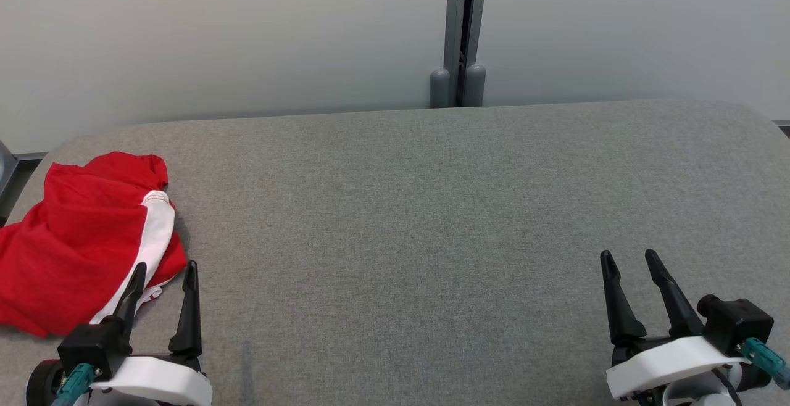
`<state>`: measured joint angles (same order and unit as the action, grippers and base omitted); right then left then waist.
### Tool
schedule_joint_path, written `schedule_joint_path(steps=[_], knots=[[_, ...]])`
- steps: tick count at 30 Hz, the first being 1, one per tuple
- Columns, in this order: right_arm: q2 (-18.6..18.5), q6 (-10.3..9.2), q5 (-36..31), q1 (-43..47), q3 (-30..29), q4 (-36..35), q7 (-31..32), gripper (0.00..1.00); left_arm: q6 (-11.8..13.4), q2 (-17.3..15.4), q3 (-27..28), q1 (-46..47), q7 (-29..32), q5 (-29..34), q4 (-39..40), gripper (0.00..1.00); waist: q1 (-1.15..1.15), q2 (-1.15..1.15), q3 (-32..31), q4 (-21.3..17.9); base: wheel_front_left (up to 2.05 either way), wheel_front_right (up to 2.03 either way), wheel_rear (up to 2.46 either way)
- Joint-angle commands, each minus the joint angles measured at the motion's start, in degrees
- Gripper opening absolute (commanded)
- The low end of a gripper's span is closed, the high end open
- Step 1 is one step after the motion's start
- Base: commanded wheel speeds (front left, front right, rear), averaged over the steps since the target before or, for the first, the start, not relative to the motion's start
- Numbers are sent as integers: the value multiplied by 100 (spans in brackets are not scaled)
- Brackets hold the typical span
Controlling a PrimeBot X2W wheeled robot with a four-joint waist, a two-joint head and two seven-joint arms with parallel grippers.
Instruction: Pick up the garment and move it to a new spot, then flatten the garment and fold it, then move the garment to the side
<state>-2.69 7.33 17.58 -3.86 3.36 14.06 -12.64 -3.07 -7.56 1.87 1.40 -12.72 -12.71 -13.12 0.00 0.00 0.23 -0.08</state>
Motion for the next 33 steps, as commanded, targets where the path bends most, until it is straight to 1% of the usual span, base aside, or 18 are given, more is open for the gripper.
schedule_joint_path(steps=[1,13,20,22,33], knots=[[-52,25,-113,-44,2,12,-74,100,-29,-27,28,40,-56,139,-4,100,0,0,-3,1,0,0,0],[-57,21,-525,-45,26,107,-192,100,-61,-18,107,22,-182,520,-74,100,0,0,-33,-5,0,0,0],[-56,21,-711,-25,30,140,-270,100,-88,14,91,-34,-148,598,-151,100,0,0,-38,-3,0,0,0],[-56,21,-699,-29,20,150,-271,100,-47,10,93,-32,-91,583,-112,100,0,0,-39,3,0,0,0],[-51,21,-564,-42,17,298,-270,100,6,33,80,-105,137,433,102,100,0,0,-55,16,0,0,0]])
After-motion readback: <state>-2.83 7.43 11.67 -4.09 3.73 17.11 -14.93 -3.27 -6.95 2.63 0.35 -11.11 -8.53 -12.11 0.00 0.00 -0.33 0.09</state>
